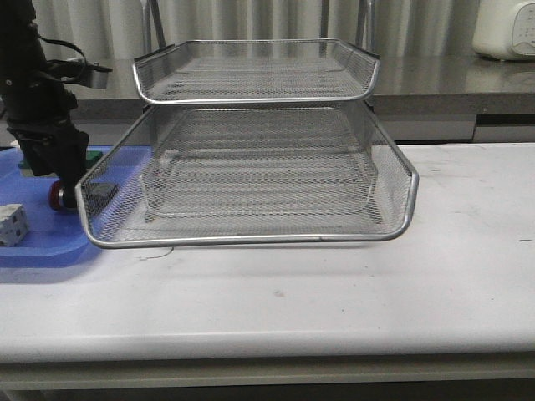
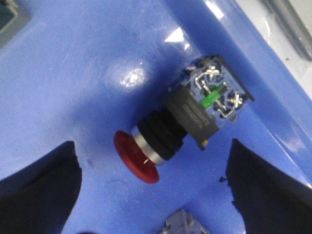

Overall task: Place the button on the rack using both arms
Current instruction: 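Lower the left gripper onto the red button and grasp its black base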

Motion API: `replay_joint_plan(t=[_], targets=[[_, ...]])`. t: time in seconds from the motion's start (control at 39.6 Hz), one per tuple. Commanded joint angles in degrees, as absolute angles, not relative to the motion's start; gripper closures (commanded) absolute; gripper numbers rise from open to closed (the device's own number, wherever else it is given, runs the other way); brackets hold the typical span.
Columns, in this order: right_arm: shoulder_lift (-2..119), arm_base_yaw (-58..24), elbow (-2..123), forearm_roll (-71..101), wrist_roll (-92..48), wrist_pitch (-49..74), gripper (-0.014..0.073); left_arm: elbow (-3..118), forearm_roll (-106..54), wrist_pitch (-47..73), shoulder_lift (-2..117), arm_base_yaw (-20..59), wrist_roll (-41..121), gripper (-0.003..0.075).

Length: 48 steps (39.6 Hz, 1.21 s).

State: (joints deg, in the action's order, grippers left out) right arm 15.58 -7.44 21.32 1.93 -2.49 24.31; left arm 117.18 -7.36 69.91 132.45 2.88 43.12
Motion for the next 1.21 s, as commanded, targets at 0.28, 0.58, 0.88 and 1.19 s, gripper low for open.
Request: replay_joint_plan(t=[0.28, 0.58, 0.88, 1.19], targets=[[16.02, -7.35, 22.83, 1.4, -2.62, 19.96, 0.0653, 119.46, -11.67, 71.03, 131.43, 3.22, 45.36, 0.0152], [16.02, -7.35, 22.83, 1.4, -2.62, 19.96, 0.0653, 119.46, -13.28, 68.36, 132.9, 3.33, 46.89, 0.0152], [16.02, -7.35, 22.83, 1.4, -2.62, 19.96, 0.0653, 119.46, -14.56, 64.13, 132.9, 4.49, 49.73, 0.0153], [16.02, -7.35, 22.83, 1.4, -2.62, 19.96, 0.0653, 119.46, -14.56, 64.84, 132.9, 4.37, 49.73, 0.0321]])
